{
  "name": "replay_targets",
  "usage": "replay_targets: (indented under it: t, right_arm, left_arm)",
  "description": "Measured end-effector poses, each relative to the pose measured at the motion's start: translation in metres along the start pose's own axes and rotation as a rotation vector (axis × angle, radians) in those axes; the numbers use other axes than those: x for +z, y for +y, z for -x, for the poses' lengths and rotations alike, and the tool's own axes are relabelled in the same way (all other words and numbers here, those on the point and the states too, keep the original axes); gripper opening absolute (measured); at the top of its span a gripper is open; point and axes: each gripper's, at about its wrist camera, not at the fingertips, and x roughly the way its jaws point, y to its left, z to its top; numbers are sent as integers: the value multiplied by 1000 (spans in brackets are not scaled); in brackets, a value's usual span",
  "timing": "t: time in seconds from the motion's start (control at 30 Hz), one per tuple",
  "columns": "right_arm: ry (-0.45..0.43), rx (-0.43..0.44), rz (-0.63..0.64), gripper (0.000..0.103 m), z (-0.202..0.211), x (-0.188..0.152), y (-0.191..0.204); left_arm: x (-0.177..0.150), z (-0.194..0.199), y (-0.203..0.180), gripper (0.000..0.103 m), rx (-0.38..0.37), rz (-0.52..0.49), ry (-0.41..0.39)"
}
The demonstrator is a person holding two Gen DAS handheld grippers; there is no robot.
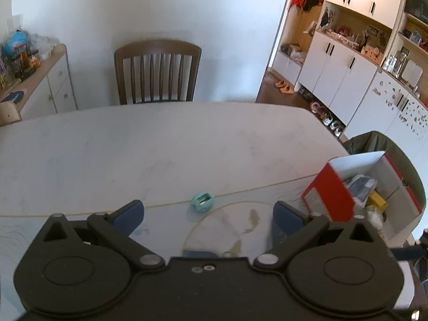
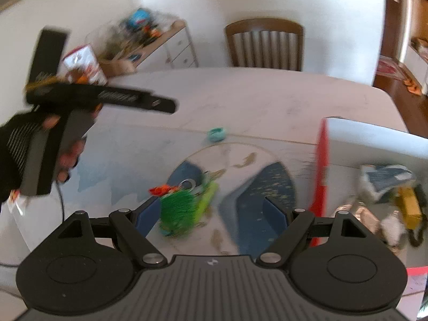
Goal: Organize objects
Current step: 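Withdraw both tools from the box toward the items on the table, then grasp the teal sharpener with the left gripper while the right gripper grasps the green tassel plush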
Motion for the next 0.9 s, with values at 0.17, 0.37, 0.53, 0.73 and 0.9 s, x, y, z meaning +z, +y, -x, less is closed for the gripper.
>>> replay_targets:
  t: [0.17, 0.37, 0.53, 0.73, 0.9]
  right_arm:
    - [49, 15, 71, 83, -32, -2, 30]
    - [106, 25, 126, 83, -73, 1, 56]
    - [136, 12, 152, 83, -101, 1, 65]
    - [157, -1, 137, 83, -126, 1, 61]
    - [171, 0, 149, 83, -140, 0, 61]
  left_arm:
    - [-2, -21, 19, 102, -31, -6, 34]
    - [-6, -52, 35, 102, -34, -22, 60]
    - [-6, -84, 40, 102, -35, -27, 83]
    - [-10, -117, 36, 100, -52, -66, 100]
    - [-10, -134, 33, 96, -77, -91, 98]
